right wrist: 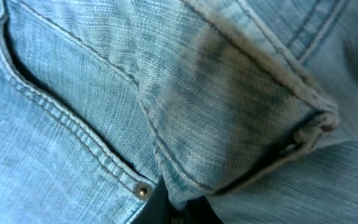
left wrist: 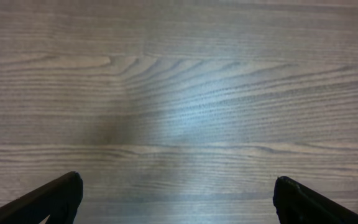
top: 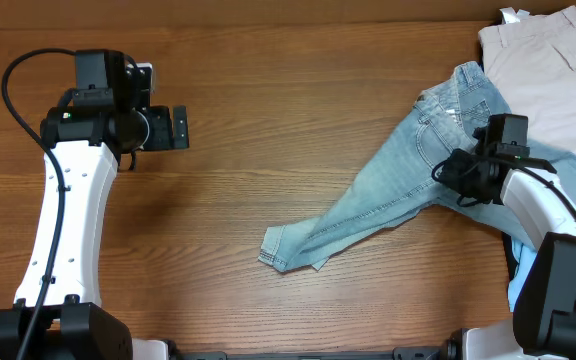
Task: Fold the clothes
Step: 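Regrasp the shorts with the right gripper and drag them to center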
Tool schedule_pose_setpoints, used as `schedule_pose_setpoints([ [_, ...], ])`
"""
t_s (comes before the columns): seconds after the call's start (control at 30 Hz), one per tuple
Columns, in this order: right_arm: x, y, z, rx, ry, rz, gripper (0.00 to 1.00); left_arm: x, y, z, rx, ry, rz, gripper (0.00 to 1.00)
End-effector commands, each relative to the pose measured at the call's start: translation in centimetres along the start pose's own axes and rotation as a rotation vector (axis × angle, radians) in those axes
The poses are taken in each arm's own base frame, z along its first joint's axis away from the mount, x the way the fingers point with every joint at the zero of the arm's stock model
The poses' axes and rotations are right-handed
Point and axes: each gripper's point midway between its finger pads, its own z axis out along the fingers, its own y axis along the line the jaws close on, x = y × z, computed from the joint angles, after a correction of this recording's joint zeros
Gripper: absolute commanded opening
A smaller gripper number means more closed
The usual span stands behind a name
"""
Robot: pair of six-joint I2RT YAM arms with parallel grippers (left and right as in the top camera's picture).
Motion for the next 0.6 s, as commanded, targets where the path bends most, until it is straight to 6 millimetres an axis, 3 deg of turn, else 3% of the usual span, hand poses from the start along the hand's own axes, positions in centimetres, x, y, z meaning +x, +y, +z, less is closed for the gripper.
schedule_pose_setpoints([
  [0.0, -1.5, 3.5, -1.4, -0.118, -0.030, -0.063, 0.04, -1.3, 0.3, -0.3, -0.009, -0.039, 0.001, 1.00],
  [0.13, -2.8, 8.8, -4.1, -0.212, -0.059, -0.155, 0.04, -2.8, 0.3, -0.8, -0.010, -0.094, 0.005, 1.00],
  [0.27, -2.9, 15.5, -6.9, -0.294, -0.093, -0.289, 0.04, -5.0, 1.5, -2.3, -0.047, -0.168, -0.008, 1.00],
  [0.43, -1.6, 23.7, -9.2, -0.404, -0.186, -0.402, 0.04, -7.6, 4.1, -4.7, -0.105, -0.259, -0.044, 1.00],
  [0.57, 1.2, 29.2, -9.5, -0.509, -0.214, -0.470, 0.04, -8.3, 6.0, -5.8, -0.135, -0.290, -0.056, 1.00],
])
